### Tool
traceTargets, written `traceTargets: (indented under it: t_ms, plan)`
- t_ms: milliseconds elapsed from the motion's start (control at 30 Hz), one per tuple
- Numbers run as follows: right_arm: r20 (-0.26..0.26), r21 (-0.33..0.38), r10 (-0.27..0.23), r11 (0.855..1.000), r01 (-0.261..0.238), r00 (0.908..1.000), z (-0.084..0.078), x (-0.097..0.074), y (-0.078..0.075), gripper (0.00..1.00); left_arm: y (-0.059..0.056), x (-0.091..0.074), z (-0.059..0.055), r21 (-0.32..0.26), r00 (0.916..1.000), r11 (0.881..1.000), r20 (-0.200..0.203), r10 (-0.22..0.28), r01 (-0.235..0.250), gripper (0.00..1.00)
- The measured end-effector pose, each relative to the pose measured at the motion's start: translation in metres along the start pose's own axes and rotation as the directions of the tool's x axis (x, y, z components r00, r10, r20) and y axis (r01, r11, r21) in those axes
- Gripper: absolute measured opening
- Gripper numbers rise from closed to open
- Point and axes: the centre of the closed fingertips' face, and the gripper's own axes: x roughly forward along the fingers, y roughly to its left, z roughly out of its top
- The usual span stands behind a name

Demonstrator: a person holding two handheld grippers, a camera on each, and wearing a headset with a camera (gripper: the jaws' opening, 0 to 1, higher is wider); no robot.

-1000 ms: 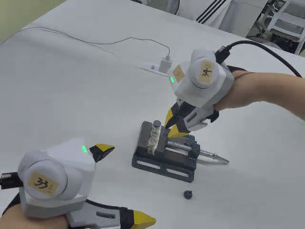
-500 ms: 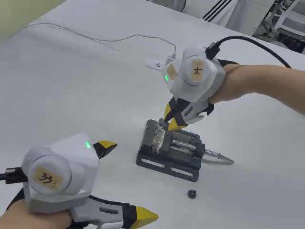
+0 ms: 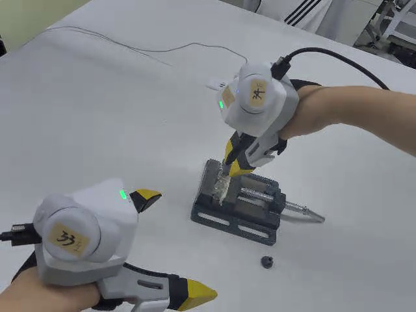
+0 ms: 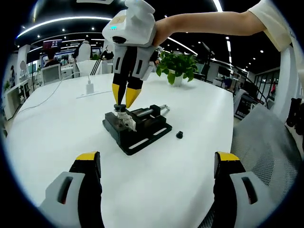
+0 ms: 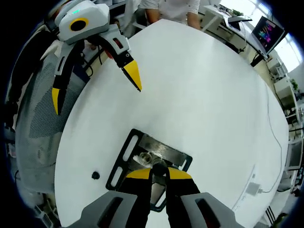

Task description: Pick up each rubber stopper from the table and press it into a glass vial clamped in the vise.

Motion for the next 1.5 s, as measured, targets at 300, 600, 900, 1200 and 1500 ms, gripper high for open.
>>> traceTargets:
  t_ms: [300,600,900,1200,1500]
  plan:
    - [-0.025,0.011,0.006,1.0,-0.006,0.9997,-0.0022,0.0038,0.0,0.07,-0.0008,-0.0004,-0.0034,-0.012,1.0,1.0,-0.005,-0.007,0.007,0.98]
    - [-0.053,0.051,-0.001,0.999,0.003,0.9986,-0.0019,0.0055,-0.0004,0.06,-0.001,0.0004,-0.0047,-0.017,0.9999,1.0,-0.004,-0.014,0.014,0.98]
    - [-0.058,0.165,0.0,0.986,0.01,0.9983,-0.0004,0.0059,-0.0006,0.05,-0.0016,0.0021,-0.0036,-0.017,0.9998,1.0,-0.001,-0.019,0.019,0.98]
    - [-0.034,0.275,-0.037,0.961,0.045,0.9987,-0.0015,0.0052,0.0012,0.04,-0.0052,0.0057,-0.0015,-0.017,0.9995,0.999,0.002,-0.031,0.031,0.98]
    - [-0.042,0.382,-0.109,0.917,0.117,0.9931,-0.0027,0.0052,0.0005,0.04,-0.0073,0.0082,0.0013,-0.017,0.9992,0.999,0.009,-0.038,0.038,0.97]
